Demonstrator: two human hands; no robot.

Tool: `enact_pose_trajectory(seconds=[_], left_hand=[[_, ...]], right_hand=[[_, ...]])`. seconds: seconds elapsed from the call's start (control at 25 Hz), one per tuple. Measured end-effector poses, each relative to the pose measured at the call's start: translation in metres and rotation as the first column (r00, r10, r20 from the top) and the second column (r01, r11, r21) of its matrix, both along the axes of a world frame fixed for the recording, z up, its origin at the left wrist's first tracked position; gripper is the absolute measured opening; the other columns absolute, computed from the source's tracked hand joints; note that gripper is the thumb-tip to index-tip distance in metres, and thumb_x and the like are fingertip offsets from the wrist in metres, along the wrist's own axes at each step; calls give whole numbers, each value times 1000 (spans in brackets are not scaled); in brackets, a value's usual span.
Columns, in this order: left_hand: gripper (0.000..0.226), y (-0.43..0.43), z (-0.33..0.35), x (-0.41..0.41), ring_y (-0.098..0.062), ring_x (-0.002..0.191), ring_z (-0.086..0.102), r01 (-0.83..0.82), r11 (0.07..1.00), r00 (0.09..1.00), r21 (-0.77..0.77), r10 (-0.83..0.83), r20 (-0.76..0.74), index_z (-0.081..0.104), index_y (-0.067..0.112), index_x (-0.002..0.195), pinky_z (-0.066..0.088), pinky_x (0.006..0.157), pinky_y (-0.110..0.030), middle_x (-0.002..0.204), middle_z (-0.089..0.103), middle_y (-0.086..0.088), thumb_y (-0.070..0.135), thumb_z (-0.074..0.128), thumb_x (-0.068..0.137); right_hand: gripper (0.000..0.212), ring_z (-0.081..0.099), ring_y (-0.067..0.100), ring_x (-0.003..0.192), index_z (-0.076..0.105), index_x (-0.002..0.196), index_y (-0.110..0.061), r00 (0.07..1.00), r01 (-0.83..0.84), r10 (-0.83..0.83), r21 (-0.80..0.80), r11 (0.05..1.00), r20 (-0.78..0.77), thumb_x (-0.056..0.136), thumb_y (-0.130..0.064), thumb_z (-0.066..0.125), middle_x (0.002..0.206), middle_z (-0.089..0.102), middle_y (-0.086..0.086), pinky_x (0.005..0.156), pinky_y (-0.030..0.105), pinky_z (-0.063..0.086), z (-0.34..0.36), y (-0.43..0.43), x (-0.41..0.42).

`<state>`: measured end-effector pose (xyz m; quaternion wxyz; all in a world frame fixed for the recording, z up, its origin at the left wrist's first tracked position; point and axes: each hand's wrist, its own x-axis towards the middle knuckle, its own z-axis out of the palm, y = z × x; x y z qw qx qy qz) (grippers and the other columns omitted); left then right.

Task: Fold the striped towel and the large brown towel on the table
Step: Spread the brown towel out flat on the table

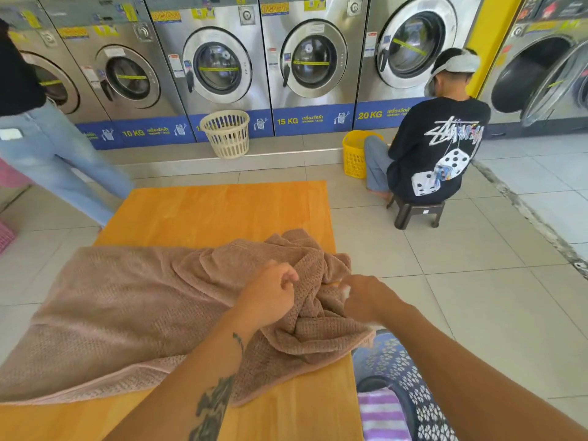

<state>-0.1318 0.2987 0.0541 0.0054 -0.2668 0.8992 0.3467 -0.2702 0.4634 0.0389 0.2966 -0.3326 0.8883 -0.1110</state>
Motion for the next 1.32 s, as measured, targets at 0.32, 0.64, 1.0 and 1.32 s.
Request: enact_pose_trajectory(seconds=[0.32,0.64,1.0,1.32], left_hand=[[62,-25,-28,-42,-18,143,26,275,931,961,-240,-262,87,20,37,154,28,116,-43,157,22,11,24,43,99],[62,-73,-62,-32,-35,130,37,184,944,969,-274,-128,210,23,32,150,37,103,-55,142,38,-7,25,48,93],[40,-84,-63,9,-30,123,40,57,943,963,-328,35,268,45,23,125,36,104,-51,127,44,-1,37,50,87],[23,-46,-29,1,-25,84,44,-55,948,989,-314,94,112,38,25,68,43,89,-51,80,43,5,38,42,87]], right_hand=[[38,52,38,108,44,121,-9,986,87,-88,-17,996,-139,88,-27,51,124,53,16,85,46,48,-49,-51,27],[11,61,29,84,47,94,-21,911,261,-249,-7,965,-329,84,-21,41,92,66,3,82,41,39,-61,-51,15],[54,63,33,97,56,111,-12,798,597,-599,235,767,-68,68,-44,57,107,65,13,88,43,54,-59,37,-37],[57,48,37,124,43,141,-18,967,255,-255,-117,960,17,85,-20,52,133,50,15,102,45,42,-45,-33,-25]])
